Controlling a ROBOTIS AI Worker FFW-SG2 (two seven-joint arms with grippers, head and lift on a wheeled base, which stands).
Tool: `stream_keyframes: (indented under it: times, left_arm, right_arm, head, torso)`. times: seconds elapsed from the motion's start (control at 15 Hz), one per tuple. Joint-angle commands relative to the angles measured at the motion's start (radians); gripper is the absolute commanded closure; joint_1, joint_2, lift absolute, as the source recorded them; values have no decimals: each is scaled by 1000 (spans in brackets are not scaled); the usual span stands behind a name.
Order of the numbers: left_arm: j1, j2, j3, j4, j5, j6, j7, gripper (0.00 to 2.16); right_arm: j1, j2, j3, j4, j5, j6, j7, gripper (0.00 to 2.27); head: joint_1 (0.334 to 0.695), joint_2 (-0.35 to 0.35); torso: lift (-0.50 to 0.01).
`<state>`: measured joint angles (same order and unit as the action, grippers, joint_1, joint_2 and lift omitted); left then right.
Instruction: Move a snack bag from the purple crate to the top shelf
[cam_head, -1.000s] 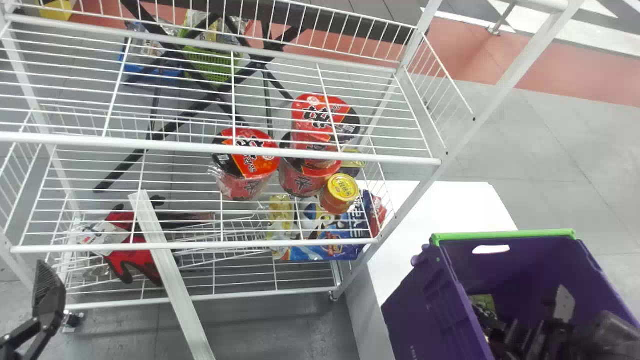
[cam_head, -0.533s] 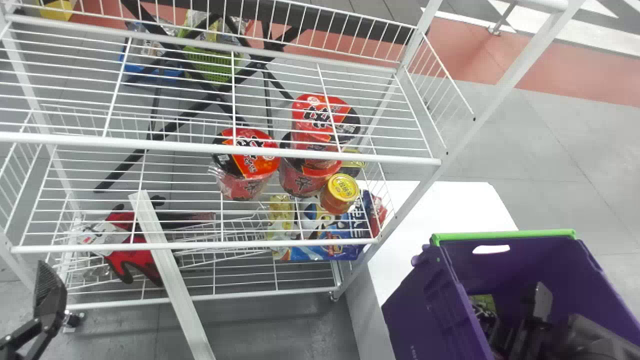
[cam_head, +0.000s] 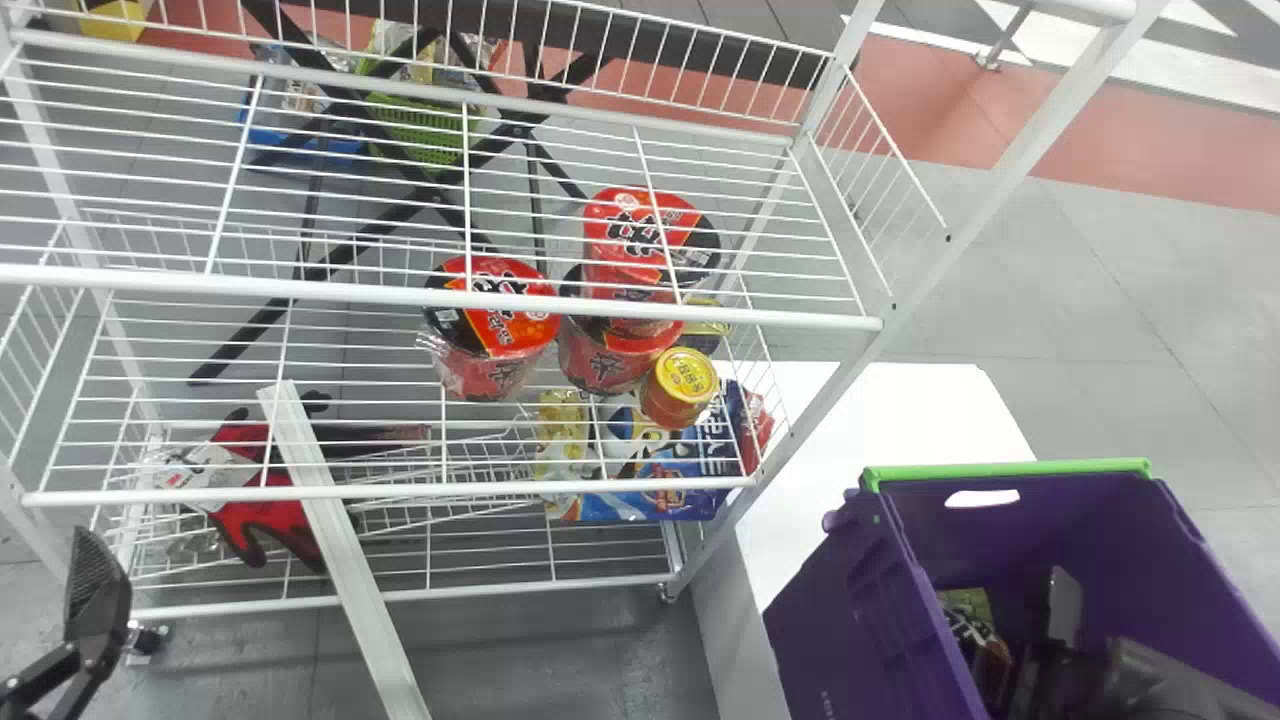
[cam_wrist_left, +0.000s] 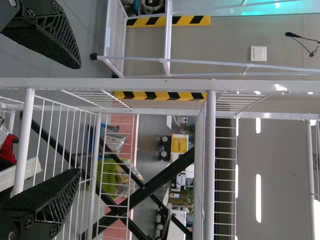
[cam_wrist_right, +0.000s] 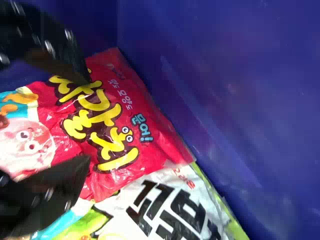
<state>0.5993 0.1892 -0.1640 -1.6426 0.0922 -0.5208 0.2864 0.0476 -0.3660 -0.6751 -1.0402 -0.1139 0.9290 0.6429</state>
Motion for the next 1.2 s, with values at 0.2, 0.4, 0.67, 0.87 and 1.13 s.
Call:
stream_keyframes:
  times: [0.2, 0.4, 0.67, 0.87, 1.13]
  left_arm:
    - [8, 6, 0, -2, 1, -14, 0, 73]
    - [11, 7, 1, -6, 1, -17, 0, 73]
    - [16, 9, 0, -14, 1, -17, 2, 76]
    - [16, 9, 1, -16, 1, -14, 2, 76]
    - [10, 6, -2, -16, 0, 2, 2, 76]
  right_arm:
    - [2, -4, -8, -1, 5, 21, 9, 2152]
    - [11, -5, -18, -24, 8, 52, 17, 2243]
    - [31, -1, -92, -101, 10, 169, 113, 2246]
    - [64, 9, -179, -254, 11, 377, 155, 2246]
    - [64, 19, -294, -305, -4, 457, 204, 2246]
  head:
    - [695, -350]
    - [695, -350]
    - [695, -350]
    - [695, -350]
    - [695, -350]
  torso:
    - [-454]
    - [-454]
    - [-454]
    - [-454]
    - [-441]
